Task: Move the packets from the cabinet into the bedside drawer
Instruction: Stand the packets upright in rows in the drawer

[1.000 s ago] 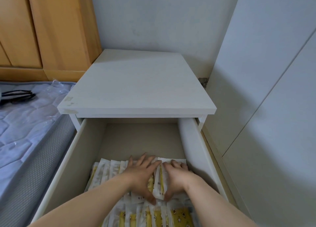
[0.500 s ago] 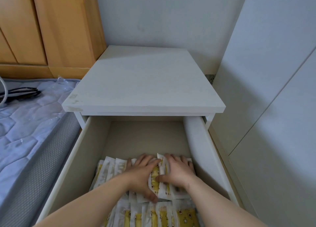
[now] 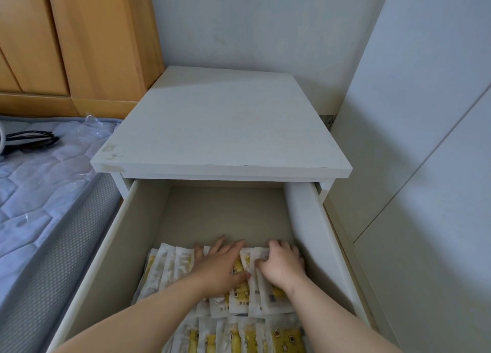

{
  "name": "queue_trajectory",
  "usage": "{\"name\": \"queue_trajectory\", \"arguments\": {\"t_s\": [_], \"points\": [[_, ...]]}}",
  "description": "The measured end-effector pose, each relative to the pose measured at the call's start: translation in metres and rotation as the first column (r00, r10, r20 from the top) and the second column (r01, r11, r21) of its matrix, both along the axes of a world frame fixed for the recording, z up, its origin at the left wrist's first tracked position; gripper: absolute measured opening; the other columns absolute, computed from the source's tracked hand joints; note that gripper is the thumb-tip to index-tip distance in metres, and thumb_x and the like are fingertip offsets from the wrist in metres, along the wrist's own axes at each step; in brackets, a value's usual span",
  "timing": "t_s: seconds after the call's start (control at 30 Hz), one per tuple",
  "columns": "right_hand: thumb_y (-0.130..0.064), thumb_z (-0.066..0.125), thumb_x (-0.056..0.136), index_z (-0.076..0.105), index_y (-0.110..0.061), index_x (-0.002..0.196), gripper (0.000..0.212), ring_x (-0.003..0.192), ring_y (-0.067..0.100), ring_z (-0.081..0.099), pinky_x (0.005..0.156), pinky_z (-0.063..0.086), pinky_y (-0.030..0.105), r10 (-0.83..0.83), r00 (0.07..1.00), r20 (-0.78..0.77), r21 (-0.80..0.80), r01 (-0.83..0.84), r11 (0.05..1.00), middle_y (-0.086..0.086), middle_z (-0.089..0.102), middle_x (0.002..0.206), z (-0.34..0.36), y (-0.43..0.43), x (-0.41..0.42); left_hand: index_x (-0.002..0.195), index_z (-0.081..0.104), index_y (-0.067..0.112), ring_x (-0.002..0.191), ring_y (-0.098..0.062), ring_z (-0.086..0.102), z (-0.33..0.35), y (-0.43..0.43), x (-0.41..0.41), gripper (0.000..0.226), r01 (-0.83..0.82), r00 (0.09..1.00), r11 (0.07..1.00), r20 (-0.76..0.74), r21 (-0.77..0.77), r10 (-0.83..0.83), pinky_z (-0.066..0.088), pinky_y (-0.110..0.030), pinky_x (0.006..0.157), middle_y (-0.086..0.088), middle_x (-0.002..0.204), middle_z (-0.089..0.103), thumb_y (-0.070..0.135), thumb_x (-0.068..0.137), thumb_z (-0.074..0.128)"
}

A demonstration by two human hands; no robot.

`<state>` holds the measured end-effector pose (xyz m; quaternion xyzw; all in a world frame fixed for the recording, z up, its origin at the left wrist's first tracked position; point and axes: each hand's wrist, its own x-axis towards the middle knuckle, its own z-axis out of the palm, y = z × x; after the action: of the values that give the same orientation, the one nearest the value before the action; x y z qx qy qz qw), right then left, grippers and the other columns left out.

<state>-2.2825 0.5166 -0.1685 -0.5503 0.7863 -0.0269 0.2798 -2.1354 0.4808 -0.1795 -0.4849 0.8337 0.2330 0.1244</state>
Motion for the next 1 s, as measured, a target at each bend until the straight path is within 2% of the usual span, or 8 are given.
{"name": "queue_trajectory", "arguments": {"t_s": [0.17, 0.23, 0.3, 0.37, 0.53, 0.73, 0.87, 1.0], "points": [[-0.034, 0.042, 0.093, 0.032, -0.020, 0.143, 0.052, 0.136, 0.030, 0.026, 0.111, 0.024, 0.042, -0.029, 0.999, 0.017, 0.057, 0.028, 0.998, 0.006, 0.031, 0.148, 0.006, 0.001, -0.002, 0.146, 0.023, 0.034, 0.147, -0.014, 0.001, 0.001, 0.000, -0.014, 0.053, -0.014, 0.999, 0.996, -0.045, -0.085, 0.010, -0.010, -0.063, 0.109, 0.006, 0.155, 0.026, 0.034, 0.097, 0.042], [-0.030, 0.042, 0.093, 0.033, -0.019, 0.142, 0.050, 0.135, 0.030, 0.027, 0.110, 0.027, 0.041, -0.060, 0.998, 0.036, 0.062, 0.057, 0.996, 0.006, 0.032, 0.148, 0.007, 0.002, -0.004, 0.142, 0.033, 0.034, 0.143, -0.013, 0.020, 0.001, 0.000, -0.019, 0.046, -0.091, 0.991, 0.991, -0.111, -0.100, 0.079, -0.005, -0.060, 0.111, 0.006, 0.149, 0.037, 0.026, 0.097, 0.042], [-0.028, 0.042, 0.093, 0.034, -0.019, 0.141, 0.049, 0.135, 0.030, 0.026, 0.109, 0.028, 0.040, -0.056, 0.998, 0.038, 0.073, 0.053, 0.996, 0.005, 0.032, 0.147, 0.006, 0.003, -0.004, 0.131, 0.048, 0.035, 0.129, -0.012, 0.044, 0.000, 0.001, -0.022, 0.035, -0.218, 0.961, 0.970, -0.194, -0.105, 0.195, 0.002, -0.053, 0.115, 0.009, 0.133, 0.055, 0.025, 0.098, 0.042], [-0.029, 0.044, 0.093, 0.034, -0.020, 0.141, 0.050, 0.135, 0.029, 0.026, 0.109, 0.028, 0.040, -0.053, 0.997, 0.050, 0.077, 0.049, 0.996, 0.004, 0.032, 0.148, 0.005, 0.006, -0.002, 0.117, 0.059, 0.035, 0.113, -0.011, 0.057, -0.003, 0.001, -0.022, 0.027, -0.319, 0.922, 0.942, -0.261, -0.100, 0.285, 0.012, -0.043, 0.116, 0.012, 0.117, 0.065, 0.027, 0.098, 0.042], [-0.033, 0.060, 0.085, 0.031, -0.020, 0.144, 0.068, 0.139, 0.029, 0.020, 0.113, 0.027, 0.039, 0.020, 0.996, 0.090, 0.084, -0.027, 0.996, 0.003, 0.029, 0.149, 0.008, 0.007, 0.000, 0.107, 0.068, 0.028, 0.102, -0.015, 0.062, -0.003, -0.012, -0.018, 0.026, -0.351, 0.893, 0.934, -0.324, -0.069, 0.312, 0.047, -0.026, 0.088, 0.007, 0.110, 0.069, 0.019, 0.096, 0.046], [-0.026, 0.063, 0.085, 0.032, -0.021, 0.145, 0.068, 0.138, 0.026, 0.025, 0.112, 0.027, 0.033, 0.081, 0.986, 0.148, 0.028, -0.086, 0.996, 0.005, 0.030, 0.148, 0.005, 0.009, -0.001, 0.103, 0.067, 0.032, 0.091, -0.013, 0.063, -0.008, -0.018, -0.016, 0.023, -0.324, 0.908, 0.944, -0.300, -0.057, 0.294, 0.053, -0.029, 0.079, 0.009, 0.104, 0.069, 0.021, 0.096, 0.047], [-0.032, 0.053, 0.092, 0.033, -0.022, 0.143, 0.056, 0.140, 0.029, 0.020, 0.112, 0.026, 0.041, 0.063, 0.998, -0.028, 0.056, -0.061, 0.997, 0.003, 0.028, 0.151, 0.002, 0.014, -0.007, 0.104, 0.066, 0.033, 0.092, -0.010, 0.063, -0.010, -0.014, -0.019, 0.025, -0.273, 0.925, 0.961, -0.289, -0.051, 0.247, 0.052, -0.027, 0.079, 0.011, 0.106, 0.068, 0.022, 0.097, 0.045], [-0.030, 0.052, 0.092, 0.038, -0.020, 0.139, 0.050, 0.134, 0.030, 0.028, 0.105, 0.033, 0.040, 0.120, 0.982, -0.146, 0.108, -0.104, 0.989, 0.006, 0.038, 0.144, 0.004, 0.010, -0.006, 0.114, 0.064, 0.029, 0.102, -0.011, 0.060, -0.007, -0.015, -0.016, 0.030, -0.237, 0.929, 0.971, -0.289, 0.016, 0.232, 0.050, -0.027, 0.086, 0.009, 0.118, 0.064, 0.019, 0.099, 0.040]]}}
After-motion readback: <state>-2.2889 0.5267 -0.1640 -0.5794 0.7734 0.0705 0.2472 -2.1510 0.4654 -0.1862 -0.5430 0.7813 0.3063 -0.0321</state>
